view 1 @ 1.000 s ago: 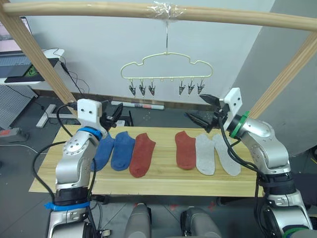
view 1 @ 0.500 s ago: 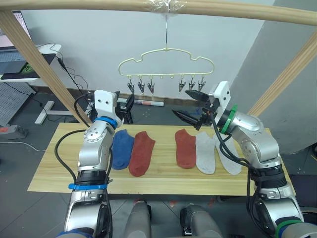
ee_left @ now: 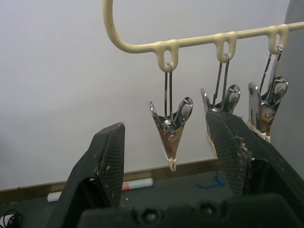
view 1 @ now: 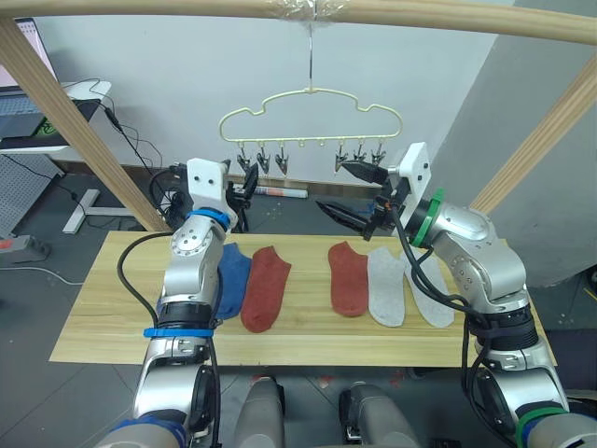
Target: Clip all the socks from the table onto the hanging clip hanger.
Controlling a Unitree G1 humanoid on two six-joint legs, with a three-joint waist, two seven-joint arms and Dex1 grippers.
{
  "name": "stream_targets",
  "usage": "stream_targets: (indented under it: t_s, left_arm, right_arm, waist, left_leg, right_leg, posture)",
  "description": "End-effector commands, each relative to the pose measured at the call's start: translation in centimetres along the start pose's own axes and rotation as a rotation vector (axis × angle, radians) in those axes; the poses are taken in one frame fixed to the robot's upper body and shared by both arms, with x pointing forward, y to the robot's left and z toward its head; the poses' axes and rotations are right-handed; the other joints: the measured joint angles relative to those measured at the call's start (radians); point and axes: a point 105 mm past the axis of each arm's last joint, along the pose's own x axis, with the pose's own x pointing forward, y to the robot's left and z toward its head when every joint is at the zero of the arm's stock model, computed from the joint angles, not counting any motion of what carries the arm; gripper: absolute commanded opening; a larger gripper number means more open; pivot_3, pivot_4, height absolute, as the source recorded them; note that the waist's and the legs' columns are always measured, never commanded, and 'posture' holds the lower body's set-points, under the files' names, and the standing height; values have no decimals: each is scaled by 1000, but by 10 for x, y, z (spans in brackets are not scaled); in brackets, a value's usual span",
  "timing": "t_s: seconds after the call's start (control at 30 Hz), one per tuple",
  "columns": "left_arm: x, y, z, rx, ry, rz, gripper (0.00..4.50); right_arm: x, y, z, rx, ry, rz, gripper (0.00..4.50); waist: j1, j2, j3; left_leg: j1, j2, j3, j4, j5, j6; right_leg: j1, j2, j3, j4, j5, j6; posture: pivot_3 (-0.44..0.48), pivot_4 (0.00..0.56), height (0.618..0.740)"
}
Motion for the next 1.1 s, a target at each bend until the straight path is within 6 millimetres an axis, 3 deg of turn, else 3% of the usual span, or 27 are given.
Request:
stream_targets:
  t_s: [0.03,0.7,0.8,1.0,1.1]
  left_arm:
    - [5,0,19,23,-71,2,2990]
    - [10,4,26,23,-93,13,2990]
    - [10,0,24,40,-86,-15,2517]
    - [11,-4,24,32,-88,-34,739]
    - [12,-3,27,31,-98,-30,153]
  right_arm:
    - [-1,3,15,-30,-44,11,4500]
    - [-1,4,18,-19,-48,11,4500]
    - [-1,4,18,-16,-47,10,4500]
    - [-1,4,17,-8,-47,5,4500]
    - [-1,3,17,-5,-46,3,4500]
  waist:
    - [-1,0,0]
    - [-2,0,2]
    - [-2,0,3]
    - [-2,0,5]
    - [-2,0,6]
  left_leg:
    - [0,0,0,0,0,0]
    - [-2,0,0,0,0,0]
    - [-2,0,0,0,0,0]
    - [-3,0,0,0,0,0]
    - [-3,0,0,0,0,0]
  right_leg:
    - [0,0,0,0,0,0]
    - [-2,0,0,0,0,0]
    - [-3,0,0,0,0,0]
    - [-4,0,0,0,0,0]
    - [-4,0,0,0,0,0]
  posture:
    - [6,232,740]
    - [10,238,740]
    - [10,237,740]
    - [10,240,740]
    - [11,241,740]
